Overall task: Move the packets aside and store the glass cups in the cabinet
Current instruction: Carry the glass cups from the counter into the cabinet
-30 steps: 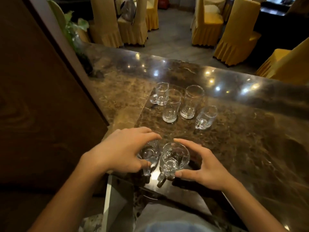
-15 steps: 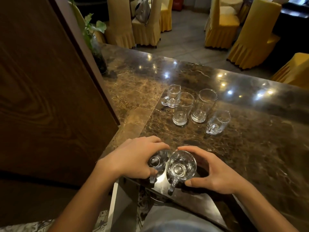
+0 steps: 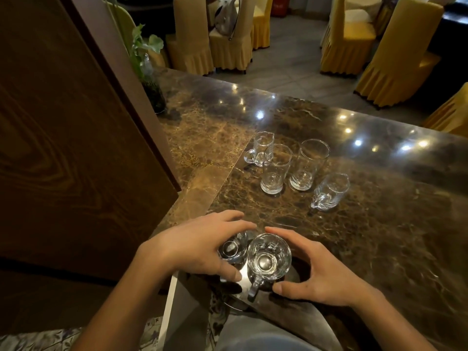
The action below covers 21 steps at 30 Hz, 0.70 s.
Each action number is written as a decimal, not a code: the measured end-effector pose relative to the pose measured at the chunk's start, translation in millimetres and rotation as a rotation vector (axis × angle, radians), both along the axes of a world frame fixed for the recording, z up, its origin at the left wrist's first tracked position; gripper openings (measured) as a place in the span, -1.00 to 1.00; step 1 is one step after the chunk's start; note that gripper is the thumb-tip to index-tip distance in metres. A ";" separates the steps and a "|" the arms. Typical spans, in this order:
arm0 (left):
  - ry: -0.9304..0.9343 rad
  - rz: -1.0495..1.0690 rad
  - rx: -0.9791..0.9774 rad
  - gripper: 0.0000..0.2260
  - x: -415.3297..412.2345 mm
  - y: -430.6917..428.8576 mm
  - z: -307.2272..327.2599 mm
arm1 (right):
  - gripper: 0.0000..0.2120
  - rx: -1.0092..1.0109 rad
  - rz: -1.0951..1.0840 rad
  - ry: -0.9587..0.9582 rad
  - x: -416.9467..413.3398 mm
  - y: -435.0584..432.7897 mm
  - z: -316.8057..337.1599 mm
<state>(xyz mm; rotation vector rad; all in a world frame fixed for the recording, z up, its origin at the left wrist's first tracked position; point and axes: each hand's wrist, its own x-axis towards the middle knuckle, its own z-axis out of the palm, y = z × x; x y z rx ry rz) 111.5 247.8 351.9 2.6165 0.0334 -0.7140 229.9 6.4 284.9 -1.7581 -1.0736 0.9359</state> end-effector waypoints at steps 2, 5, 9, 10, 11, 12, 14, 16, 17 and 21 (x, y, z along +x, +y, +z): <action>-0.005 0.014 -0.023 -0.13 1.9 0.1 4.4 | -0.11 0.015 -0.021 -0.013 1.0 -1.6 0.1; -0.109 0.013 -0.035 -0.18 13.1 -2.2 16.5 | -0.13 0.059 -0.089 -0.105 6.9 -6.1 6.2; -0.337 0.007 -0.030 -0.29 44.2 -11.1 32.9 | -0.32 0.195 -0.220 -0.257 24.3 -9.6 23.6; -0.399 0.010 -0.040 -0.31 54.5 -13.0 34.6 | -0.36 0.240 -0.278 -0.309 31.0 -8.9 28.1; -0.461 0.015 -0.059 -0.33 65.4 -14.7 35.6 | -0.40 0.280 -0.338 -0.365 38.1 -7.1 32.6; -0.514 0.022 -0.077 -0.34 75.4 -15.7 35.2 | -0.44 0.312 -0.394 -0.420 45.6 -4.1 36.4; -0.581 0.028 -0.079 -0.33 97.6 -17.0 32.3 | -0.49 0.347 -0.497 -0.534 62.0 2.7 42.9; -0.603 0.036 -0.036 -0.31 118.6 -16.3 28.2 | -0.49 0.335 -0.561 -0.636 78.7 9.8 46.8; -0.597 0.046 -0.002 -0.29 127.5 -14.2 26.2 | -0.47 0.308 -0.580 -0.670 86.4 14.3 48.3; -0.523 0.080 0.089 -0.25 153.1 -4.2 18.3 | -0.27 0.059 -0.595 -0.686 111.5 32.3 51.9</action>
